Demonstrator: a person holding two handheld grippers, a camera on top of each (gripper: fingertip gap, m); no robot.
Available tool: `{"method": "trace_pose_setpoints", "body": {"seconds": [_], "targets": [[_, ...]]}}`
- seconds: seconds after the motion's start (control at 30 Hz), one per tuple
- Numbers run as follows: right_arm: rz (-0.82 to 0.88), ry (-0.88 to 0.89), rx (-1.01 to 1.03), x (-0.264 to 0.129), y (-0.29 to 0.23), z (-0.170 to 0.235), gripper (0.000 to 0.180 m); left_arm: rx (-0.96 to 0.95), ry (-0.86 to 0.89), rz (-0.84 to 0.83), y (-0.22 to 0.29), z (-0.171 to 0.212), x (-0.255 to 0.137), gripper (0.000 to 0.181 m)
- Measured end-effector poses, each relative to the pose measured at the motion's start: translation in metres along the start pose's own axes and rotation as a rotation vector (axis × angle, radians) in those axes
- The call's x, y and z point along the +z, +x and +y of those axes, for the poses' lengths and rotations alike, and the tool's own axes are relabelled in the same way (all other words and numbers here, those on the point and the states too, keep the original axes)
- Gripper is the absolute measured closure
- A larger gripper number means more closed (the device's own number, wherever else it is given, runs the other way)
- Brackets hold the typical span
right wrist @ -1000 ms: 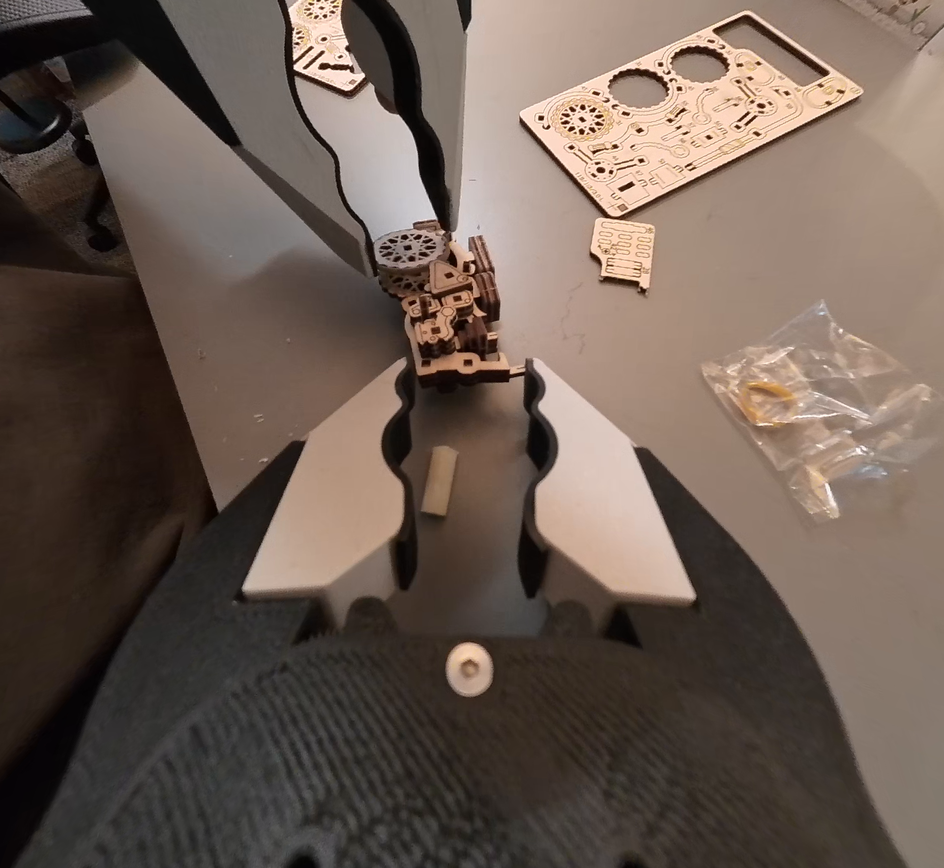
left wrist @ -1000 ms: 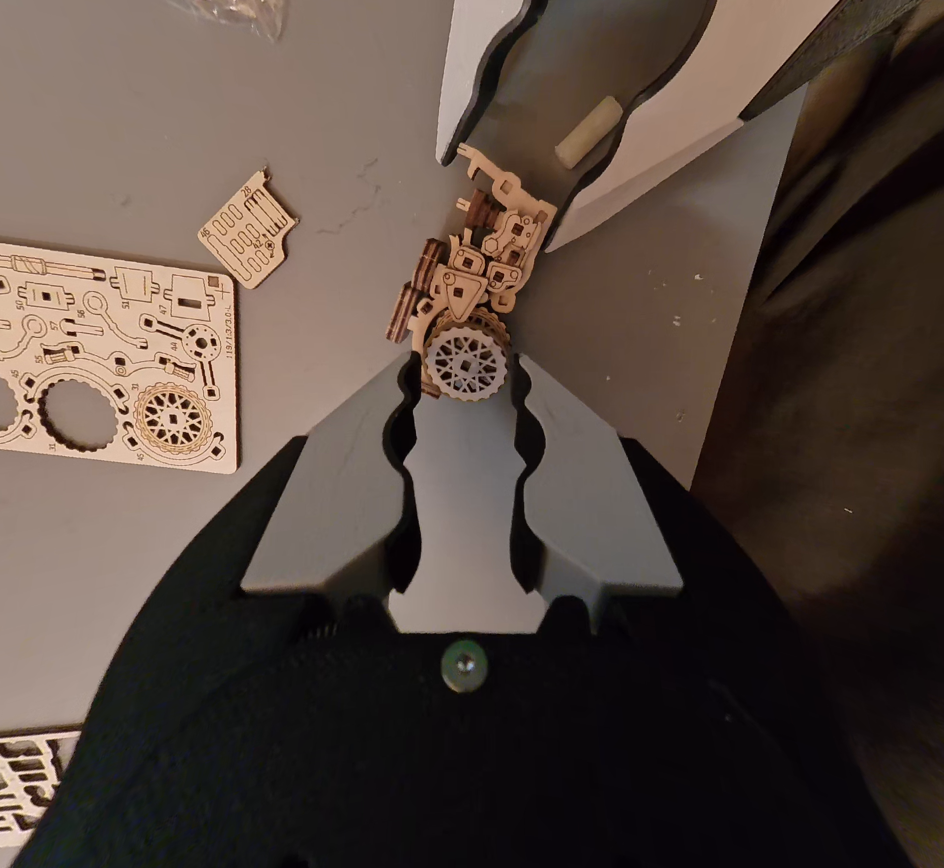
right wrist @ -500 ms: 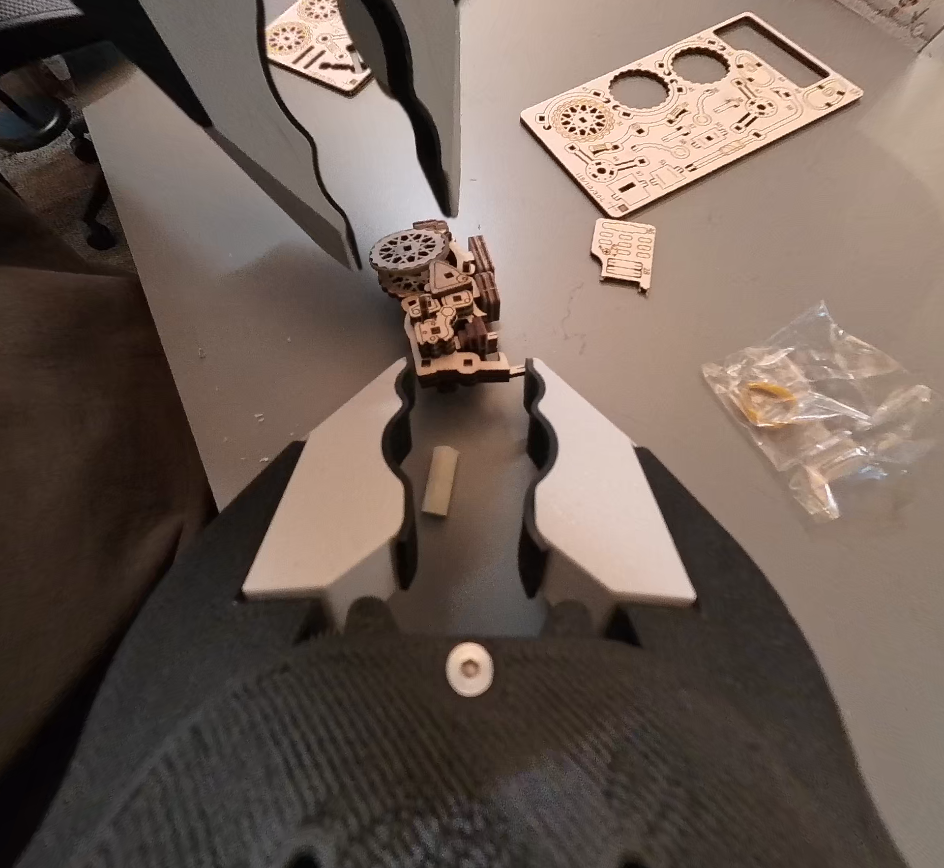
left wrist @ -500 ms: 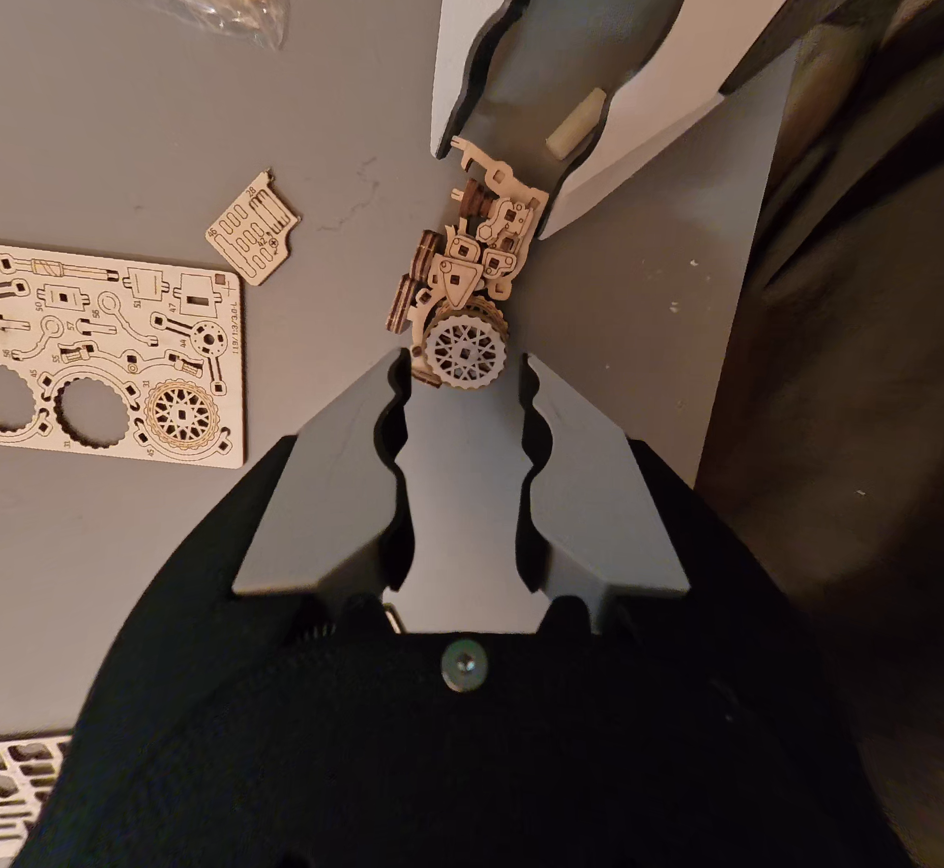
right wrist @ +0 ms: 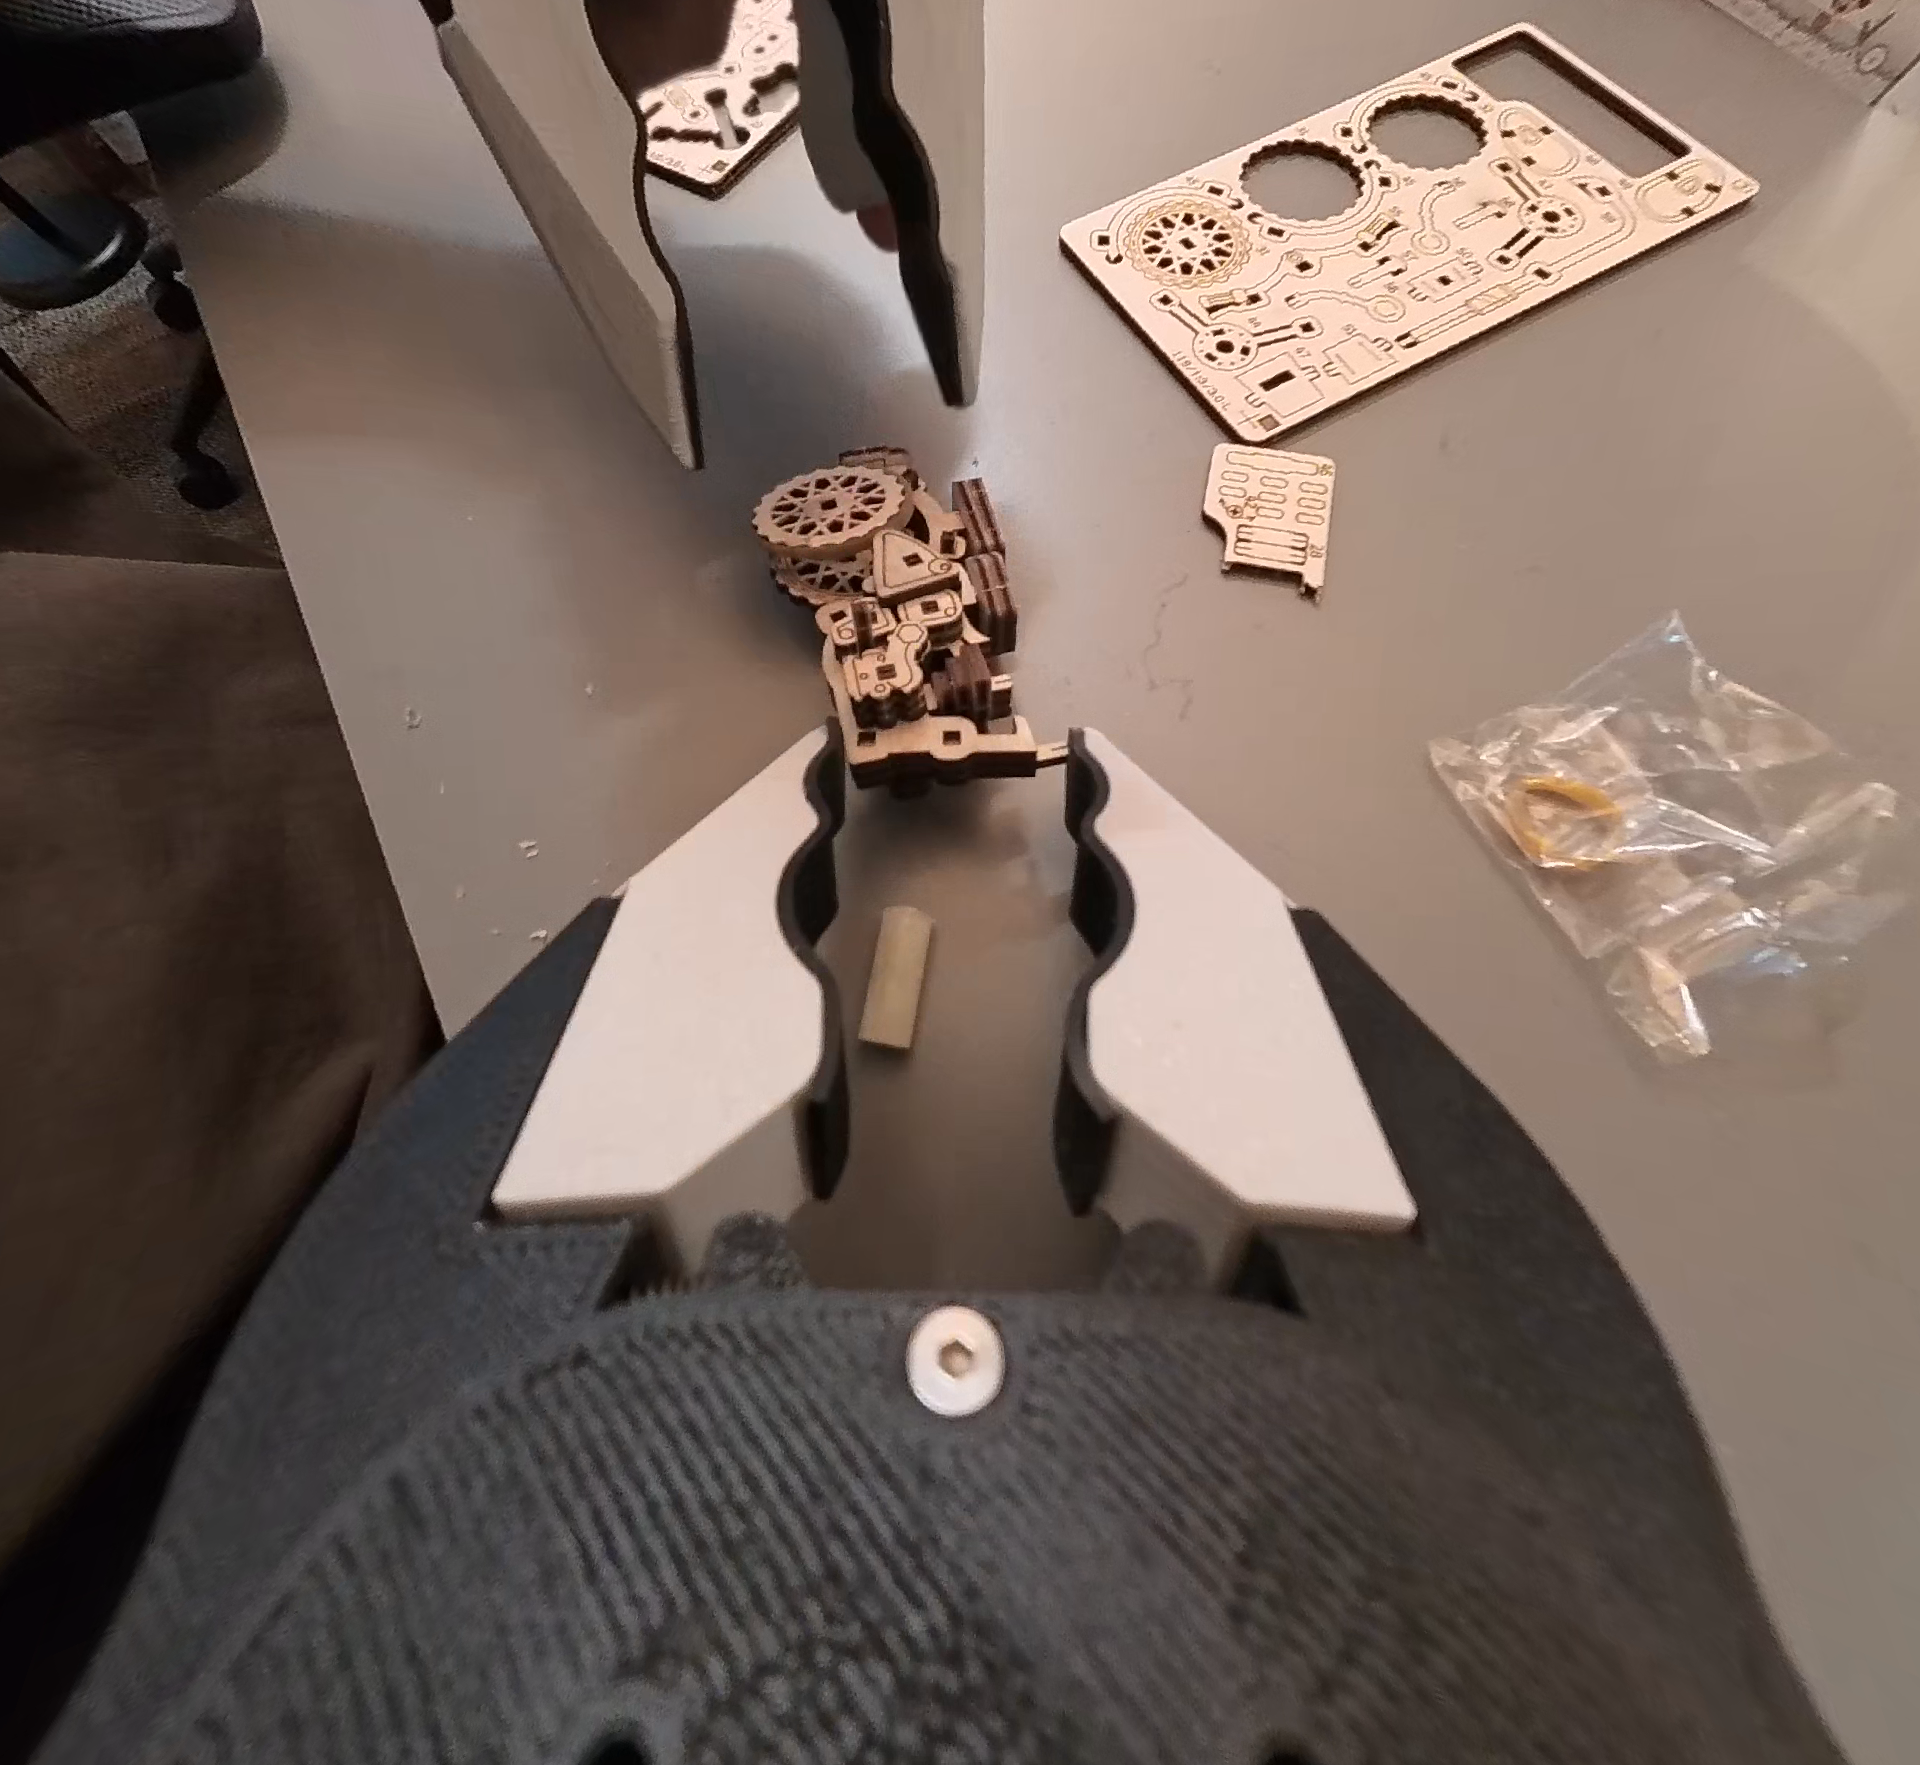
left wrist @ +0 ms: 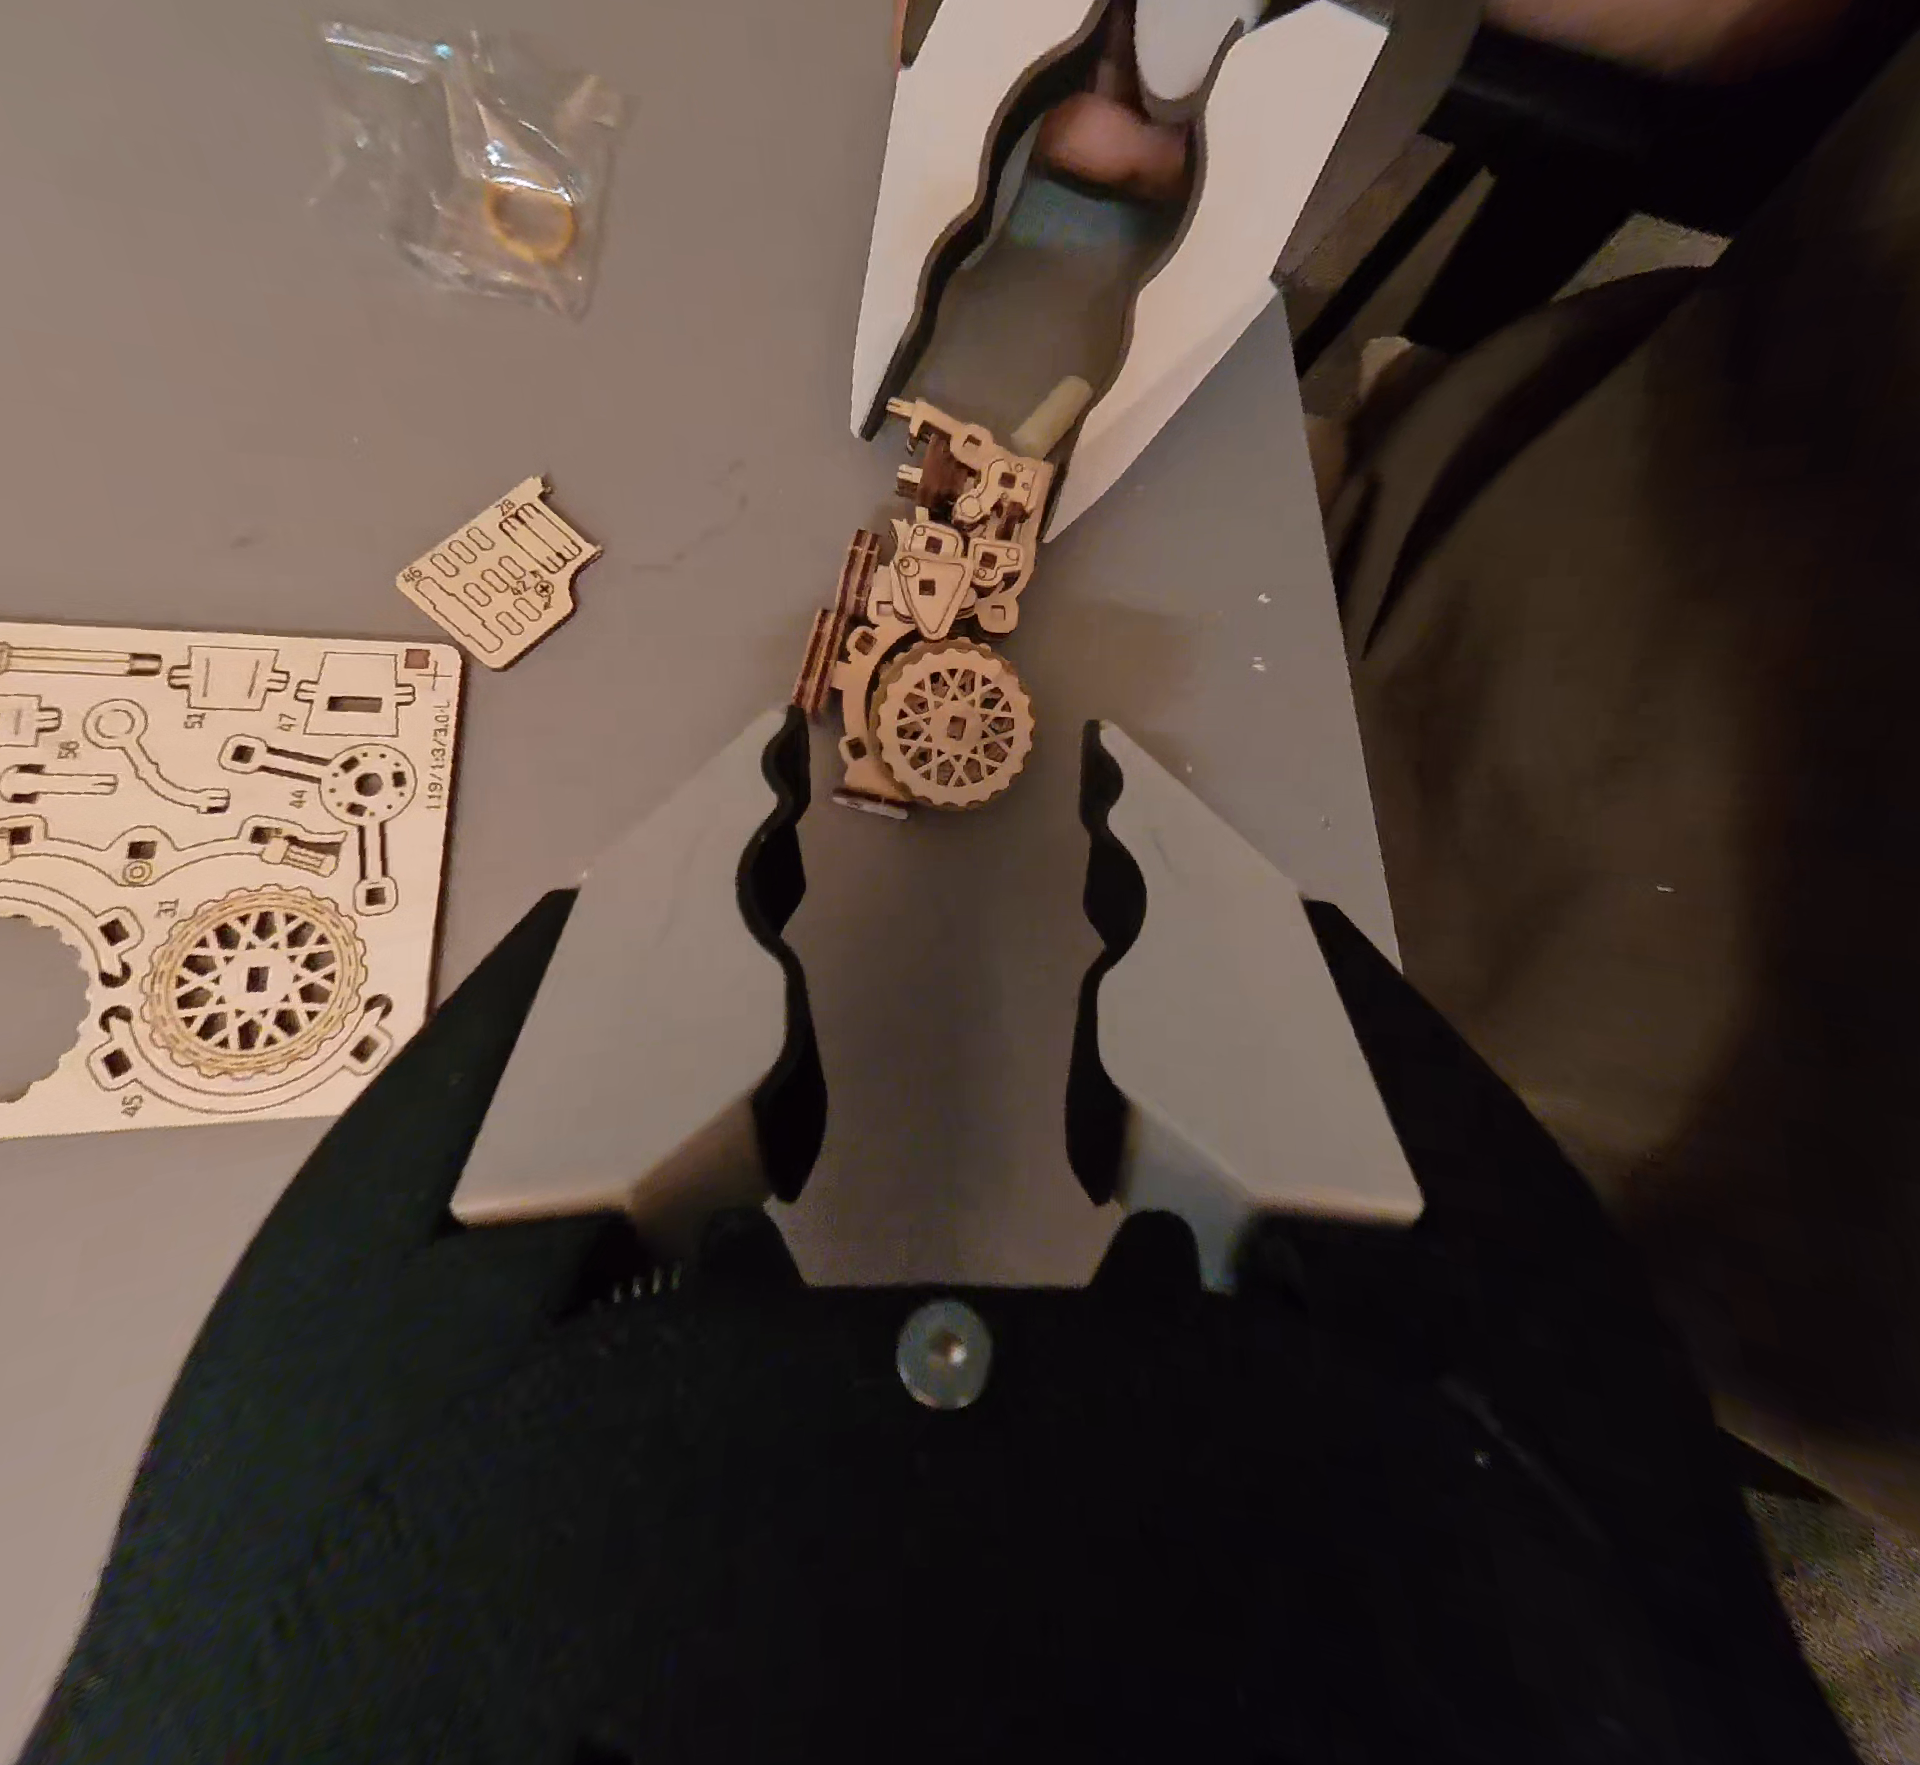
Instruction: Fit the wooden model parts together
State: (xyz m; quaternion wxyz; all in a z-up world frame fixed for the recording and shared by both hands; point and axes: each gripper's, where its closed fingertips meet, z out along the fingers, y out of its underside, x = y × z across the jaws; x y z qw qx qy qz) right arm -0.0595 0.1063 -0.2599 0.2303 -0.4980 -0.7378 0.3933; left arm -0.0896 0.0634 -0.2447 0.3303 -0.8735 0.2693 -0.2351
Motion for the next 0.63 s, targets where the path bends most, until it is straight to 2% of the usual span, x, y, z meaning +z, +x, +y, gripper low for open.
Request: {"method": "trace_pose_setpoints", "body": {"seconds": [0.03, 0.63], "targets": [[-0.001, 0.000, 0.001, 0.0000, -0.0001, 0.0000, 0.138, 0.001, 0.009, 0.013, 0.0012, 0.0007, 0.0008, 0.129], [-0.005, 0.000, 0.003, -0.0005, -0.0006, 0.0002, 0.138, 0.041, 0.045, 0.013, 0.0002, 0.0065, 0.0077, 0.138]]}}
